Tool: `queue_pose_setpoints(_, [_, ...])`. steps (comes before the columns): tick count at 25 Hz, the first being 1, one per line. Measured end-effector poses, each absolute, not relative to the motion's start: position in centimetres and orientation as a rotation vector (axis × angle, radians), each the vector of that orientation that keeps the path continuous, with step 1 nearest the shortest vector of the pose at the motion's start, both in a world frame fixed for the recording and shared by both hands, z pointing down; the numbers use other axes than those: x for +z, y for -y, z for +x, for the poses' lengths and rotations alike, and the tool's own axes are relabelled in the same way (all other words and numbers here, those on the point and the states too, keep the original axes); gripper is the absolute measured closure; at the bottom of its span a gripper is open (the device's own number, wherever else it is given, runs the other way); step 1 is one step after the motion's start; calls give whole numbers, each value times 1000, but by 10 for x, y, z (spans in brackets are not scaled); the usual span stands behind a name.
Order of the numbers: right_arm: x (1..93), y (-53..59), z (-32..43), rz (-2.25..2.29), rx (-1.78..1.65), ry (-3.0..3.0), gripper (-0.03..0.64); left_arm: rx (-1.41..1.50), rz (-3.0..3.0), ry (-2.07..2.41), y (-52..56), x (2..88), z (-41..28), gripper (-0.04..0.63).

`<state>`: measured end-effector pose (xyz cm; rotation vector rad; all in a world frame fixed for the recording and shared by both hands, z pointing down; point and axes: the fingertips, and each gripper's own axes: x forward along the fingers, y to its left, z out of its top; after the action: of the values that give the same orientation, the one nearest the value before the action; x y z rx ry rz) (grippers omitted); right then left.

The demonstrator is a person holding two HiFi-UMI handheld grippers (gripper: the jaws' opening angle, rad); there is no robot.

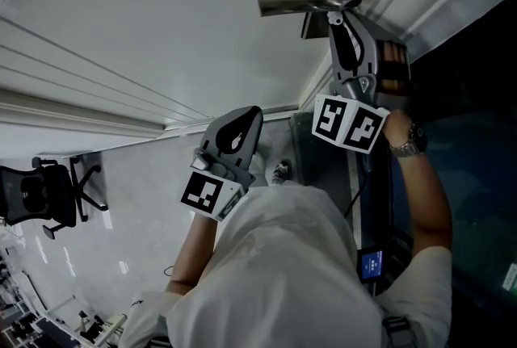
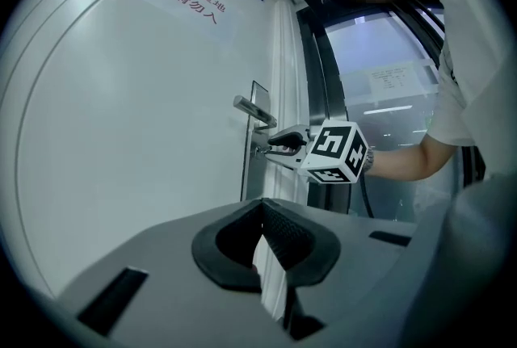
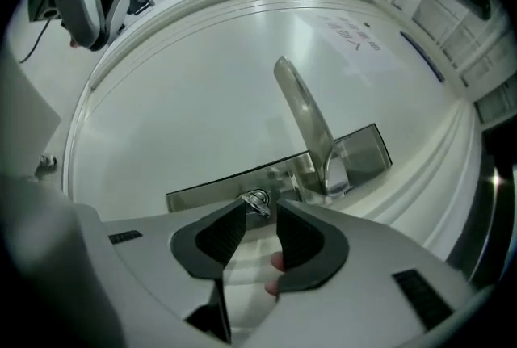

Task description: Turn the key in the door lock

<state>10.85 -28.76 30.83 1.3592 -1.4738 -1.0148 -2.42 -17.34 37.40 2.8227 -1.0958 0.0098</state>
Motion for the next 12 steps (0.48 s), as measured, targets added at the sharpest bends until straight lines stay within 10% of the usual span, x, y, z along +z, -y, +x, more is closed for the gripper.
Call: queue_pose_setpoints(12, [314,299,97,1212,-1177,1318,518,15,2823,1094,173,375,-23,589])
